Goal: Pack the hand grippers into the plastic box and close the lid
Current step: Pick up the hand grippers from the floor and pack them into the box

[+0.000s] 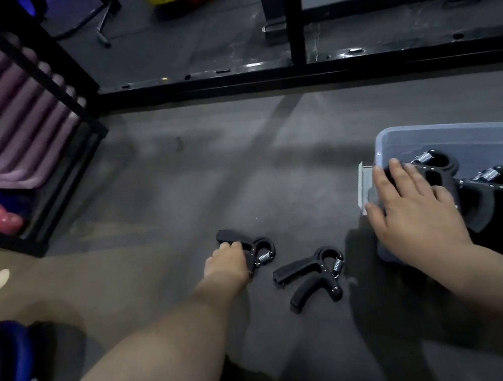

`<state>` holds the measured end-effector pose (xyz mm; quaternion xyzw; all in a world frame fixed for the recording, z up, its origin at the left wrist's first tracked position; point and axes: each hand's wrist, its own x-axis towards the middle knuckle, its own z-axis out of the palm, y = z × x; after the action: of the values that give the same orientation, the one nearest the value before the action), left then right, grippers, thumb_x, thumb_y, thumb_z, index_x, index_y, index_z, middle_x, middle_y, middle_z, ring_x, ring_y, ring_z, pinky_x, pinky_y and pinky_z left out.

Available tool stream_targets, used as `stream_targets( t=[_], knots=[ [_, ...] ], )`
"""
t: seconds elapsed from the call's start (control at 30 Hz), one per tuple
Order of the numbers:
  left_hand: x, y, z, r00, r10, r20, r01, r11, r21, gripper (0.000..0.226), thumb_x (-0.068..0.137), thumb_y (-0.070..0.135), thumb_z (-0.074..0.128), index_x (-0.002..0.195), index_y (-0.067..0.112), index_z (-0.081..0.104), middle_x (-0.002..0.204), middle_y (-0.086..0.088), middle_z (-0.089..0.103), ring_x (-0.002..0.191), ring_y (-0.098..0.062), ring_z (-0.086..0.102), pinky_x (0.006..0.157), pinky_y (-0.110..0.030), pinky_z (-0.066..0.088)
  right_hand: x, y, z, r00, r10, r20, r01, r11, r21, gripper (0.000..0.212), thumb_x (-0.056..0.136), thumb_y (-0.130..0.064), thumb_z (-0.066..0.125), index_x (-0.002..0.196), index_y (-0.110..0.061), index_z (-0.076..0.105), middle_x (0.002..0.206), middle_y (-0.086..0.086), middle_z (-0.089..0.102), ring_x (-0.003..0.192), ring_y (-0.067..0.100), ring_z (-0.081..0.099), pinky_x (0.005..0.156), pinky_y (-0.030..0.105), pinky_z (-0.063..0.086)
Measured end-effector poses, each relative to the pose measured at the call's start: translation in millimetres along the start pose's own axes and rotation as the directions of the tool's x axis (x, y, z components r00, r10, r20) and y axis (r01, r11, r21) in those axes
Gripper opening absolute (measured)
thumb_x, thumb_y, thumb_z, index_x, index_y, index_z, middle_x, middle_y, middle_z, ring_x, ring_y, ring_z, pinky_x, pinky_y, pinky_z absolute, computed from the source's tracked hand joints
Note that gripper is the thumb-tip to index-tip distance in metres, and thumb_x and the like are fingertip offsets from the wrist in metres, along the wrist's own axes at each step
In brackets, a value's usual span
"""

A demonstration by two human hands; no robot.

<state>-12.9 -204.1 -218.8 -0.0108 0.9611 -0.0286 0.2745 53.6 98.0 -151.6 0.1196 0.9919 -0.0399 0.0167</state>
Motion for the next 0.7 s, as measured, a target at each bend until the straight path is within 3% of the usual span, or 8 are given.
stream_targets(
  t=[0.2,0.37,0.57,0.63,0.7],
  knots=[
    [10,-10,18,0.998,0.025,-0.055,-0.025,1.0,0.017,0.042,0.086,0.019,0.056,0.127,0.022,0.047,0.13,-0.005,0.039,0.121,-0.029,0.04,0.099,-0.038,0.038,-2,0,4,1.0,0.006,-0.028,-0.006,1.0,-0.016,0.064,0.095,-0.048,0.038,0.153,-0.021,0.027,0.16,0.005,0.024,0.148,0.022,0.021,0.106,0.047,0.031],
    [16,-9,27,0.994,0.019,-0.109,-0.008,0.994,0.107,0.033,0.089,0.026,0.056,0.122,0.026,0.048,0.126,-0.003,0.048,0.121,-0.027,0.041,0.097,-0.035,0.034,-2,0,6,0.999,0.004,-0.039,-0.005,1.0,-0.025,0.063,0.096,-0.048,0.038,0.152,-0.019,0.029,0.159,0.006,0.026,0.146,0.024,0.024,0.105,0.048,0.033],
    [10,0,32,0.945,0.238,-0.223,-0.163,0.937,0.309,0.027,0.099,0.036,0.041,0.119,0.018,0.048,0.123,-0.004,0.056,0.117,-0.026,0.05,0.094,-0.037,0.034,-2,-3,6,1.0,0.007,-0.029,-0.008,1.0,-0.026,0.064,0.095,-0.045,0.041,0.152,-0.016,0.03,0.159,0.007,0.026,0.147,0.024,0.024,0.104,0.048,0.032],
    [7,8,30,0.957,0.154,-0.247,-0.113,0.978,0.173,0.028,0.101,0.034,0.036,0.116,0.015,0.049,0.12,-0.006,0.058,0.114,-0.028,0.052,0.091,-0.038,0.037,-2,-4,6,1.0,0.014,-0.022,-0.014,1.0,-0.017,0.064,0.095,-0.044,0.041,0.152,-0.016,0.029,0.159,0.007,0.025,0.147,0.024,0.023,0.105,0.048,0.031],
    [4,19,21,0.973,-0.022,-0.231,-0.011,0.99,-0.143,0.03,0.101,0.031,0.034,0.112,0.009,0.05,0.118,-0.014,0.059,0.113,-0.035,0.053,0.089,-0.041,0.04,-2,-4,5,1.0,0.018,-0.006,-0.018,1.0,-0.011,0.064,0.096,-0.044,0.04,0.152,-0.016,0.028,0.16,0.007,0.024,0.147,0.024,0.022,0.105,0.048,0.031]
  ],
)
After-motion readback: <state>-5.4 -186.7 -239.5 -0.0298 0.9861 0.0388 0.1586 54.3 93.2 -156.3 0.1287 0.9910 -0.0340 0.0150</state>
